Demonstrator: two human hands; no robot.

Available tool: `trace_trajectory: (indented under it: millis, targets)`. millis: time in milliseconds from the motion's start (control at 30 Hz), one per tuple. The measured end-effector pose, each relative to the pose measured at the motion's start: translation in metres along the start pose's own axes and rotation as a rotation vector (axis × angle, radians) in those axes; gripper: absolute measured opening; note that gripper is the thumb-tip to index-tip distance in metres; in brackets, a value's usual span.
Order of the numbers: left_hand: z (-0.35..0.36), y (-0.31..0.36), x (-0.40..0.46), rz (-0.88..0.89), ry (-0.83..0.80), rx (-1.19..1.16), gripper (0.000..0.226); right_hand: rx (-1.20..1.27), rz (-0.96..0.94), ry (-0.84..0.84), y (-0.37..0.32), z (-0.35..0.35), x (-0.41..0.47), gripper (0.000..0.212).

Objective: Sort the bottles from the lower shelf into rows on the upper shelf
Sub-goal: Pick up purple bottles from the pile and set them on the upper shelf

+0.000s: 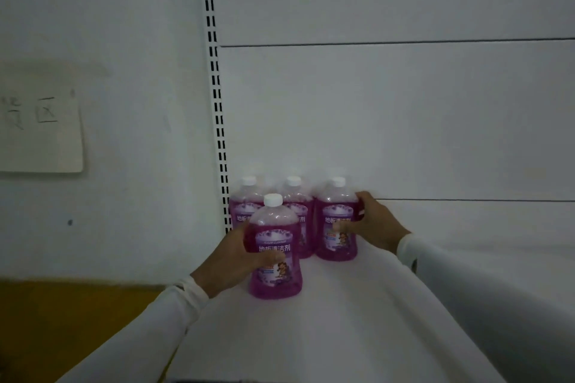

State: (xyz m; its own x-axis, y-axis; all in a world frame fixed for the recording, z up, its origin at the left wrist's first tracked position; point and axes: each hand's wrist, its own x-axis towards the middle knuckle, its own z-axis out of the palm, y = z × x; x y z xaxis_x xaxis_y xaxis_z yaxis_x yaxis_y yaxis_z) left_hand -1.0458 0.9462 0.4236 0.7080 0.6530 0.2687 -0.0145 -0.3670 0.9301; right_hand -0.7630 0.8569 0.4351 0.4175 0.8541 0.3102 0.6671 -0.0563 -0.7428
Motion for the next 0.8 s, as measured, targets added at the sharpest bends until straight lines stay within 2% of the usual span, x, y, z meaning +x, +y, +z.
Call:
trace_trajectory:
  millis: [167, 400, 600, 700, 800]
  targets:
    - [-0.007, -0.010, 0.005, 0.022, -0.033, 0.001, 0.057, -0.006, 0.004, 0.130, -0.001, 0.010, -0.006, 0.065]
    - [-0.005, -0.016, -0.004, 0.004, 0.110, 0.042, 0.066, -0.139, 0.024, 0.104, -0.008, 0.007, -0.009, 0.067]
    - [-0.007, -0.004, -0.011, 0.005, 0.139, 0.105, 0.059, -0.515, 0.143, -0.056, 0.001, -0.018, -0.021, 0.059]
    - [-0.008, 0.000, -0.016, 0.005, 0.144, 0.125, 0.048, -0.472, 0.096, -0.178, -0.012, -0.021, -0.036, 0.045]
    - [-0.013, 0.001, -0.018, -0.008, 0.151, 0.111, 0.043, -0.421, -0.067, -0.311, -0.044, 0.002, -0.046, 0.034]
